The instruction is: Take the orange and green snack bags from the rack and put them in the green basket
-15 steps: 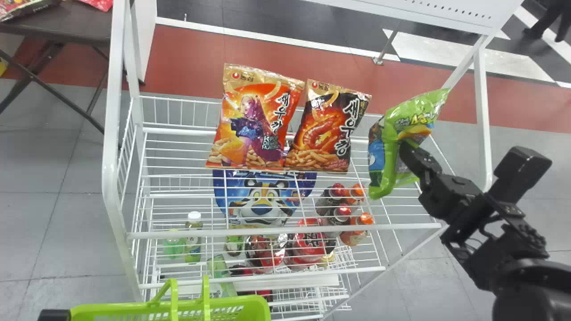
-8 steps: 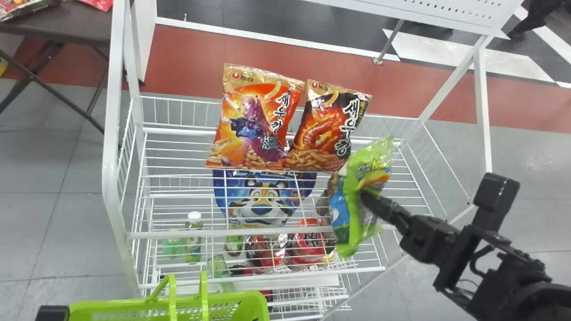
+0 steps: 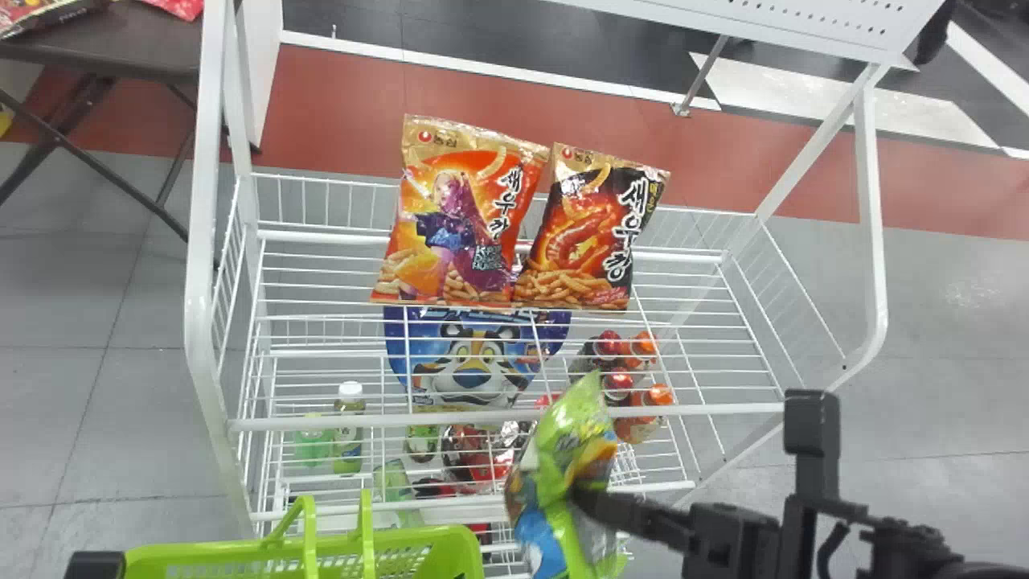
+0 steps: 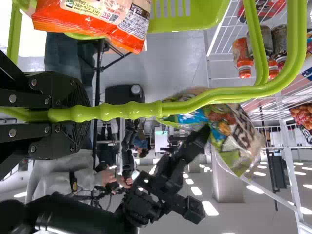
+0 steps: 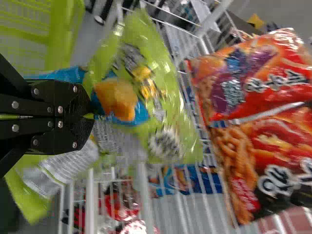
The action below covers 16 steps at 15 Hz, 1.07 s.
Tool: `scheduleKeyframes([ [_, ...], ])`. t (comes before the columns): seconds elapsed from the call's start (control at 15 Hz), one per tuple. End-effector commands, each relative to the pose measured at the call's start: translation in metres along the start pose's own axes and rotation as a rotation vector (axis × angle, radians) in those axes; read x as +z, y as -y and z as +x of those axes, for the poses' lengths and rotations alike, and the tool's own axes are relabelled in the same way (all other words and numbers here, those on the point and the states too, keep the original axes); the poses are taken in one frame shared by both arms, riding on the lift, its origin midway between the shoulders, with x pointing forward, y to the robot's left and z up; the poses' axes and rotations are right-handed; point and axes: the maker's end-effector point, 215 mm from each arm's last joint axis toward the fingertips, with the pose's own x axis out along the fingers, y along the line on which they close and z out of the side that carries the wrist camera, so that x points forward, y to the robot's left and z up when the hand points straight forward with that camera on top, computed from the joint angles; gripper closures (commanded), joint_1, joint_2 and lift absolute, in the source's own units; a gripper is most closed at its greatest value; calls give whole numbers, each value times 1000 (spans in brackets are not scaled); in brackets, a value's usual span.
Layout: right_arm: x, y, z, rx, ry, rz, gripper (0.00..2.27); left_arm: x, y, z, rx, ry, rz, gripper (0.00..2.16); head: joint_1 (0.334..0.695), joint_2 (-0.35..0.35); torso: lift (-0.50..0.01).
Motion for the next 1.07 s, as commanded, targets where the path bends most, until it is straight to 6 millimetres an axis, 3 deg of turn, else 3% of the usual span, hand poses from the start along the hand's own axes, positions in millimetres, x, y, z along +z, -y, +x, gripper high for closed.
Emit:
scheduleKeyframes([
  [0.0,-34,-18,10,50,-83,23,2219,0,1,1,-2,-1,0,2115,695,-350,0],
  [0.2,-57,-47,27,124,-141,29,2223,-1,1,1,-1,-2,0,2115,695,-350,0],
  [0.47,-54,-83,60,241,-73,49,2223,-3,1,2,-4,-5,-2,2115,695,-350,0],
  [0.67,-58,-92,77,273,-56,73,2223,-4,1,3,-4,-8,-3,2115,695,-350,0],
  [0.87,-79,-96,84,270,-113,84,2223,-5,2,3,-5,-7,-5,2115,695,-350,0],
  [1.0,-108,-89,83,222,-211,88,2223,-7,2,4,-5,-11,-6,2115,695,-340,0],
])
